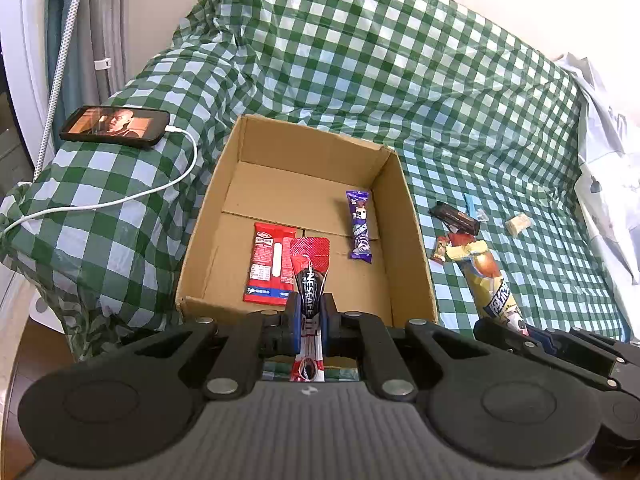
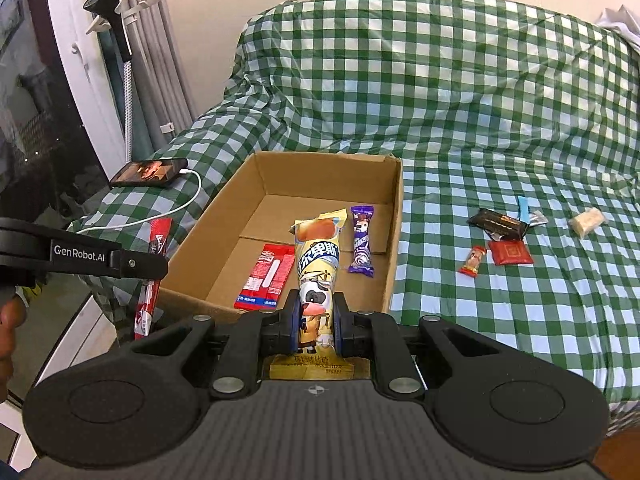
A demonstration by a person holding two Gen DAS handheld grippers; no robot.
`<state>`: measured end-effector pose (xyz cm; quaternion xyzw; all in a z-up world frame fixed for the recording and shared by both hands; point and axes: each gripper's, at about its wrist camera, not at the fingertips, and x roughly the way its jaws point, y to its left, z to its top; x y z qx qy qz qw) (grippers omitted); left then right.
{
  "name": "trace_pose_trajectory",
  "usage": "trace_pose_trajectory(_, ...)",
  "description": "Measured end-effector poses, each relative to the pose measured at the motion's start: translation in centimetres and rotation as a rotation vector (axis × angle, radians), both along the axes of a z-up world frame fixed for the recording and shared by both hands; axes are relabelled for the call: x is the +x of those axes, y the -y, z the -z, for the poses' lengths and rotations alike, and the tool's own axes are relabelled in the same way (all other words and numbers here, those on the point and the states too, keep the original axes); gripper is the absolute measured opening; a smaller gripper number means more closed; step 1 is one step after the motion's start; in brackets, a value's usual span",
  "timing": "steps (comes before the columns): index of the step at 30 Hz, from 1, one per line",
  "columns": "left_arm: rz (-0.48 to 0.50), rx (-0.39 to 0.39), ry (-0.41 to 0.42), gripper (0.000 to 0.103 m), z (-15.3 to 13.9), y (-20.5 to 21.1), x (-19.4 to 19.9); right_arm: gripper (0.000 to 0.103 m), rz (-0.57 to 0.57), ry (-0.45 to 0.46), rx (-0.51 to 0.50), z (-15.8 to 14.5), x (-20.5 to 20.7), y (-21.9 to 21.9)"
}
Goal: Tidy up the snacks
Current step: 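Carry the Nescafé stick with the left tool while the right tool carries the yellow bar to the box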
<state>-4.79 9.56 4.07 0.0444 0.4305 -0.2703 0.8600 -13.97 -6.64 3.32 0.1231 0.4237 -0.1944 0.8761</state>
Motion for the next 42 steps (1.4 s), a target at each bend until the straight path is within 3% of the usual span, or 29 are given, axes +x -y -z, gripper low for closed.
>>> trace_pose_trajectory(21,-0.032,-0.004,0.004,0.010,-0.1,0.3,1.6,0.016,0.000,-0.013,0.011,0.6,0.1,0.8)
trace_pose_trajectory(31,-0.042,-0.013,0.002,0.010,-0.1,1.3,4.0,0.016,-0.009,-0.009,-0.011,0.7,2.3,1.9)
trace_pose_trajectory(42,-0.044,0.005,-0.023,0.010,1.4,3.8,8.6,0.016,-0.024,-0.038,0.002,3.1,6.1,4.3)
